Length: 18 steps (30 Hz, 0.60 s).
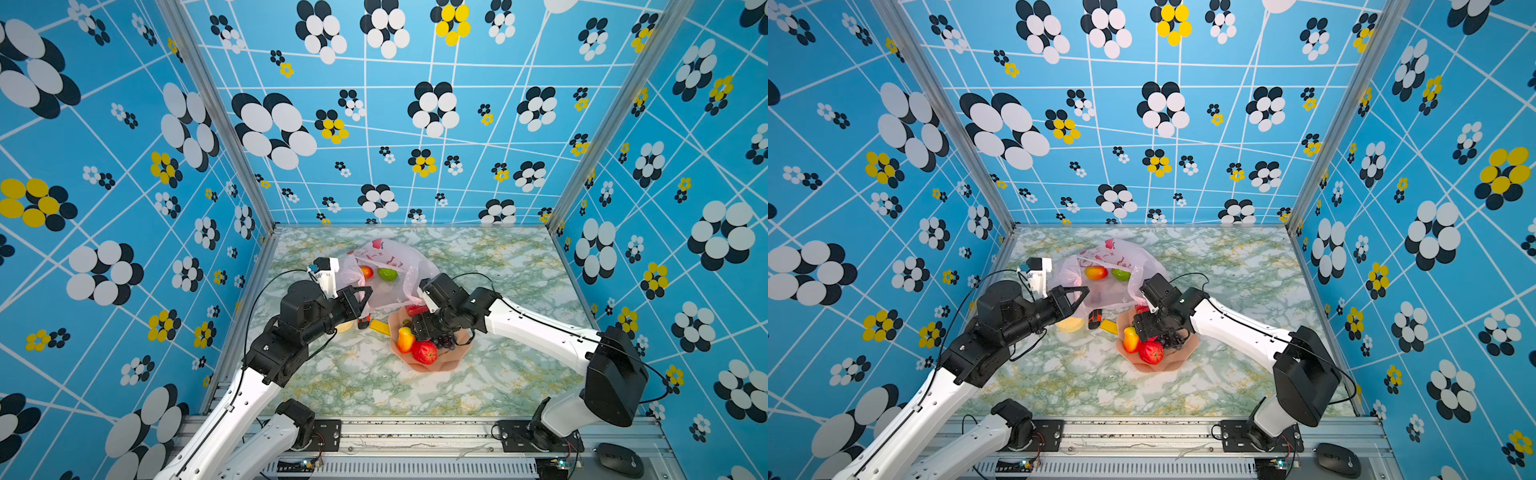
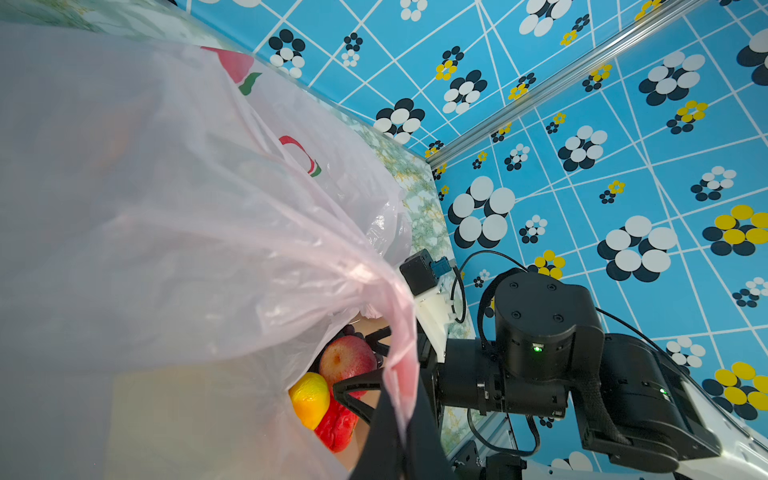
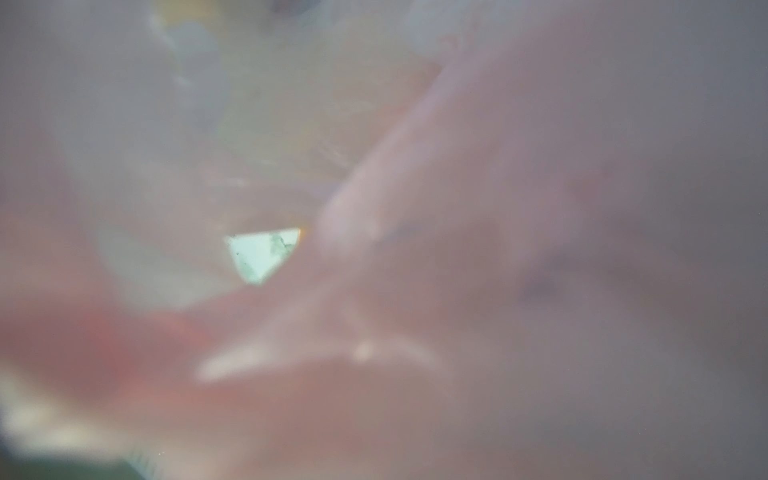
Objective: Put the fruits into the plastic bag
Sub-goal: 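Lower the right gripper into the bowl and grasp the red apple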
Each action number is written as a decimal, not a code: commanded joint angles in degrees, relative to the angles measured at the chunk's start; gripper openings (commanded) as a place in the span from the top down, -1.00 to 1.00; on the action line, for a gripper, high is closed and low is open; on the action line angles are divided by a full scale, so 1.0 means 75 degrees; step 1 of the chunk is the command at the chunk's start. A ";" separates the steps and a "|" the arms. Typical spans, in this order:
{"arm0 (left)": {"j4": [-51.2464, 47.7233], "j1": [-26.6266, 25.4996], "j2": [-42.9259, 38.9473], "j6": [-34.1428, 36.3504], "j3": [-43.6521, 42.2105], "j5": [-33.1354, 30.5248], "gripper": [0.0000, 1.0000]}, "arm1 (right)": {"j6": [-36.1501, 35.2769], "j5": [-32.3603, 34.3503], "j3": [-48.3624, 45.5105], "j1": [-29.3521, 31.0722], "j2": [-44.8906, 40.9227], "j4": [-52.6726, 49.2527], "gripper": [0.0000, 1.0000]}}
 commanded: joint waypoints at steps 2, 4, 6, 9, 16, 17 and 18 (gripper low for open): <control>0.0038 0.0038 -0.0089 0.0090 0.0074 -0.0085 1.00 | -0.0023 0.0061 -0.0112 -0.0082 0.0213 0.0085 -0.68; 0.0040 0.0032 -0.0078 0.0094 0.0069 -0.0083 1.00 | -0.0019 0.0060 -0.0102 -0.0107 0.0237 0.0025 -0.65; 0.0051 0.0043 -0.0066 0.0096 0.0062 -0.0085 1.00 | -0.0018 0.0069 -0.0100 -0.0143 0.0258 -0.0041 -0.62; 0.0079 0.0044 -0.0056 0.0096 0.0048 -0.0098 1.00 | 0.0008 0.0084 -0.0165 -0.0179 0.0221 -0.0041 -0.58; 0.0142 0.0043 -0.0019 0.0050 0.0017 -0.0060 1.00 | 0.0095 0.0149 -0.0340 -0.0267 -0.0046 0.0099 -0.27; 0.0145 0.0043 -0.0027 0.0049 0.0016 -0.0069 1.00 | 0.0098 0.0154 -0.0339 -0.0273 -0.0071 0.0091 -0.26; 0.0145 0.0043 -0.0042 0.0049 0.0016 -0.0062 1.00 | 0.0107 0.0154 -0.0357 -0.0283 -0.0106 0.0094 -0.24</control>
